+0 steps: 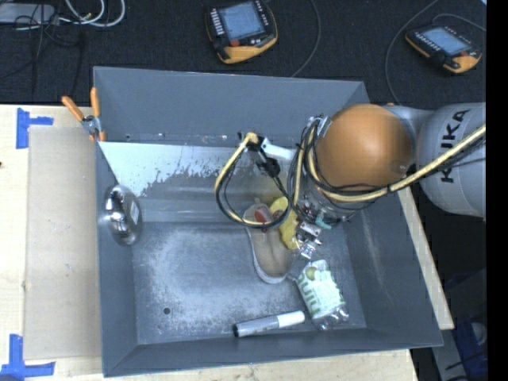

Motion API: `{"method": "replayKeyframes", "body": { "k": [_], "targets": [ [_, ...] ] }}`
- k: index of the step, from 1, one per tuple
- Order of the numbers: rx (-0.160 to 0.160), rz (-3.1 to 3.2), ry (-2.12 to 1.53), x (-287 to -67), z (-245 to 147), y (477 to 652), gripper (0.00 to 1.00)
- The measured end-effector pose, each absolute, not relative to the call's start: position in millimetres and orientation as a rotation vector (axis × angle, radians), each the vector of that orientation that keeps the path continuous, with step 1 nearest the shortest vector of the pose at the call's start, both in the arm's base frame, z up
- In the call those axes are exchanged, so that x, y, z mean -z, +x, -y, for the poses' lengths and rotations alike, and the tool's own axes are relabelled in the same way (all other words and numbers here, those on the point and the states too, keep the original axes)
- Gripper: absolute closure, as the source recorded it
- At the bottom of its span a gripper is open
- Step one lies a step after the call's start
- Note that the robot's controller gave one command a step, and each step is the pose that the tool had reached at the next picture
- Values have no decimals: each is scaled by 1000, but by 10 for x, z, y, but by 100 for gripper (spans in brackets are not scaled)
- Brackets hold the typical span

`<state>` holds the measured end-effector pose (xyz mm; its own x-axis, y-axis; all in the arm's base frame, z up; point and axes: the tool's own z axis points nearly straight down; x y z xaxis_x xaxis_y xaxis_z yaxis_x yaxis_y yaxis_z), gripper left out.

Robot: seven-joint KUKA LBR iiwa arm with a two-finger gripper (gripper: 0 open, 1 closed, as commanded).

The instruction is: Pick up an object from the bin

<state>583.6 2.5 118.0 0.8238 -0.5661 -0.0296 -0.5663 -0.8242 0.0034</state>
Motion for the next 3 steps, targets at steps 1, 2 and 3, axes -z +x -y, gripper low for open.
{"method": "replayKeyframes", "body": {
  "k": [1,2,3],
  "targets": [
    [-51,-329,-3111,-737,708,6181,0],
    [-60,-5,-3123,-781,523,5697,0],
    [-56,1,-3120,-789,511,5706,100]
  ]
}}
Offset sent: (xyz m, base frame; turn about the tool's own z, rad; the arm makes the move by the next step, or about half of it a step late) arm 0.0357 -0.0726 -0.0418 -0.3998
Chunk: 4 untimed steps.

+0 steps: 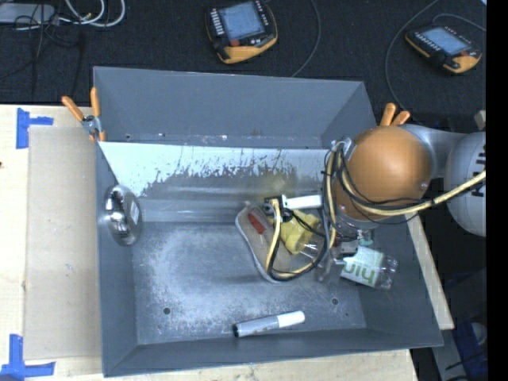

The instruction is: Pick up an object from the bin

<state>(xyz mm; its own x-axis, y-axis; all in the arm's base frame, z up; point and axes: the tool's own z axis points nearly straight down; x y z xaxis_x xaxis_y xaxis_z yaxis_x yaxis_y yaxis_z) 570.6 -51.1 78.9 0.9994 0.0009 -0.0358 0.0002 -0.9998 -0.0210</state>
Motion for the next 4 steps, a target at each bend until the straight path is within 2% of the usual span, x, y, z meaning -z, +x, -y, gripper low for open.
{"method": "replayKeyframes", "body": {
  "k": [1,2,3,4],
  "targets": [
    [-49,30,-3116,-2374,406,5777,100],
    [-58,272,-3098,-1896,431,5323,100],
    [-66,647,-3033,-1118,359,5757,100],
    [-57,711,-3013,-2264,24,6058,100]
  ]
}}
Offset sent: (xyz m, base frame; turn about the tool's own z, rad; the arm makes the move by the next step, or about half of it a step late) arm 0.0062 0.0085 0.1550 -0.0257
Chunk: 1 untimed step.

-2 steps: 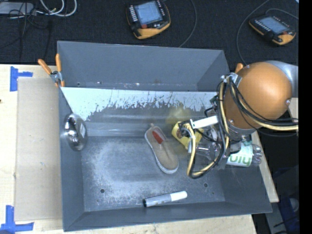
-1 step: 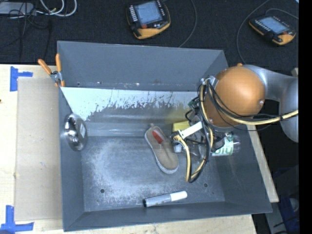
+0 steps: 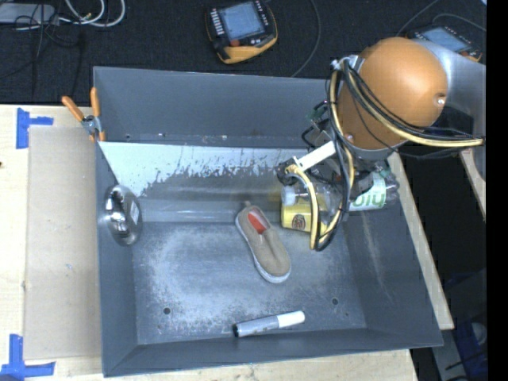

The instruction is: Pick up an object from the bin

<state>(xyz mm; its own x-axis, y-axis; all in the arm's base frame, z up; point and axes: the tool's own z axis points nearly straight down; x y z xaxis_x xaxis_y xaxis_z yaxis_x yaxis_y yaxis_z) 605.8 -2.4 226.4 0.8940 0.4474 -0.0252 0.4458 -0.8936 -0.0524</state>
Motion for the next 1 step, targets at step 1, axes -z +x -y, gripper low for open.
{"method": "replayKeyframes", "body": {
  "k": [1],
  "targets": [
    [-60,937,-2943,-1666,-211,5889,100]
  ]
}}
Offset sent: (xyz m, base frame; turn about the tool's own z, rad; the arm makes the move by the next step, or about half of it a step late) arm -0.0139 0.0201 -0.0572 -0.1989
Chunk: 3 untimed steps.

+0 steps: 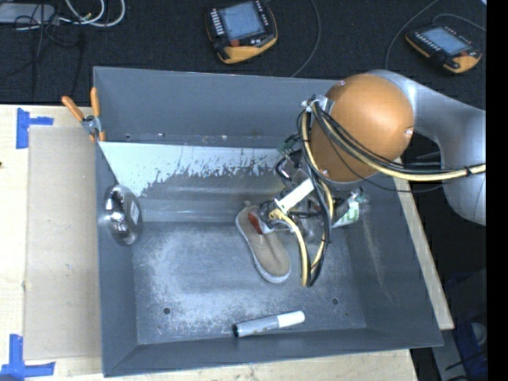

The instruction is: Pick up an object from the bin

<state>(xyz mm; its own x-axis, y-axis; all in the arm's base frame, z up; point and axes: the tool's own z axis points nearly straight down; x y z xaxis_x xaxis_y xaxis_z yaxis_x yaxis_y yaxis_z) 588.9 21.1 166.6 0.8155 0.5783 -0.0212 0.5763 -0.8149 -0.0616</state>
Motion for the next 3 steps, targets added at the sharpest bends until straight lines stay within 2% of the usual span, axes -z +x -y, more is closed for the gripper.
{"method": "replayKeyframes", "body": {
  "k": [1,2,3],
  "targets": [
    [-78,938,-2938,-1116,-124,5554,100],
    [-135,939,-2944,-897,-677,5998,100],
    [-157,801,-3002,-794,-949,6062,100]
  ]
}}
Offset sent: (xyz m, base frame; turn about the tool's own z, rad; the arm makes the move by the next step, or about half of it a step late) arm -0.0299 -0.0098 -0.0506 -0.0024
